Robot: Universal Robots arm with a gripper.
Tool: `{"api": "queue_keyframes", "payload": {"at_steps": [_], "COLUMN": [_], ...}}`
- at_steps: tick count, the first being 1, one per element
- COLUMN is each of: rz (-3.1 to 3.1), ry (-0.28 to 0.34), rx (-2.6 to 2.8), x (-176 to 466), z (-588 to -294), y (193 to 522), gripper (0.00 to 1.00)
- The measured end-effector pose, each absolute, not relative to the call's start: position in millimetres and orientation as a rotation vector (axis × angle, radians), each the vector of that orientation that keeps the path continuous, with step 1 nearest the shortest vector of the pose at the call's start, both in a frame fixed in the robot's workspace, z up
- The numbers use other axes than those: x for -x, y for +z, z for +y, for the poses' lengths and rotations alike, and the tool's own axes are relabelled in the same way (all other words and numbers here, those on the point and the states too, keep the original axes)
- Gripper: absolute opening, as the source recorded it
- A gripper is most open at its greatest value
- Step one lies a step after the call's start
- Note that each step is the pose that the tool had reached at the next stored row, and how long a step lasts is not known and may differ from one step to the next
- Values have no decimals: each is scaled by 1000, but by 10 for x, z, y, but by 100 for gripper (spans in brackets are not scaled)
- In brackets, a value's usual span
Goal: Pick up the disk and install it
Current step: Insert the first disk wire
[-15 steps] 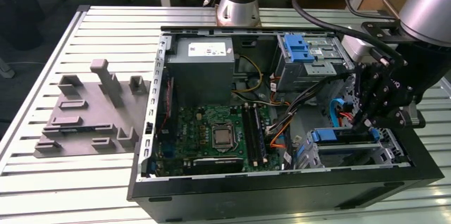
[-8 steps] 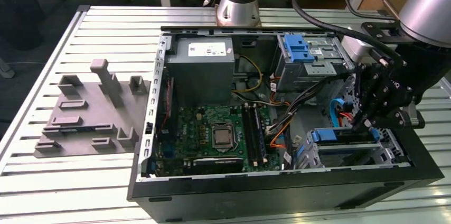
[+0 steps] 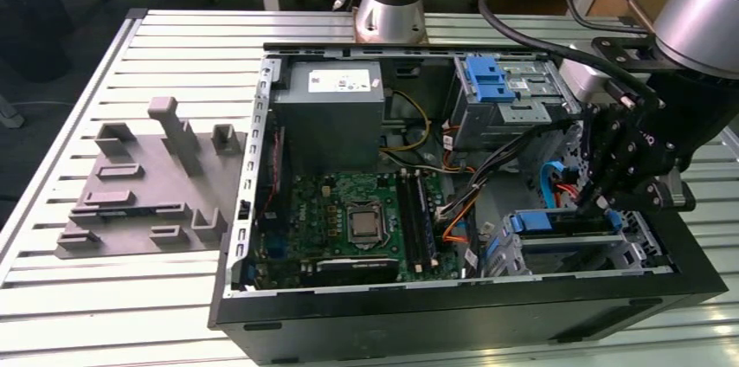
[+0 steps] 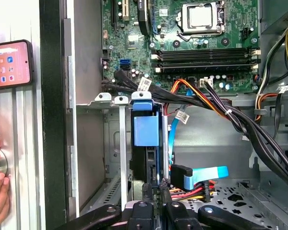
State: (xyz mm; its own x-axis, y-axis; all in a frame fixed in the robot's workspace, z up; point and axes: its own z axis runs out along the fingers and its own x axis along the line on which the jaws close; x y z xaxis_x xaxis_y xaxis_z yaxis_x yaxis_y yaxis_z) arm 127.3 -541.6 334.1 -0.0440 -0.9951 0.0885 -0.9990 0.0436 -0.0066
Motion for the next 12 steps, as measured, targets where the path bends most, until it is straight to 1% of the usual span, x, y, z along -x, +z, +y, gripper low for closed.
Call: {"api": "queue_keyframes", "payload": {"at_steps": [12], "rz": [-2234], "ry": [101], "rx": [-2120], "x": [-1283], "z": [-5416], "y": [3327], "gripper": [17]}}
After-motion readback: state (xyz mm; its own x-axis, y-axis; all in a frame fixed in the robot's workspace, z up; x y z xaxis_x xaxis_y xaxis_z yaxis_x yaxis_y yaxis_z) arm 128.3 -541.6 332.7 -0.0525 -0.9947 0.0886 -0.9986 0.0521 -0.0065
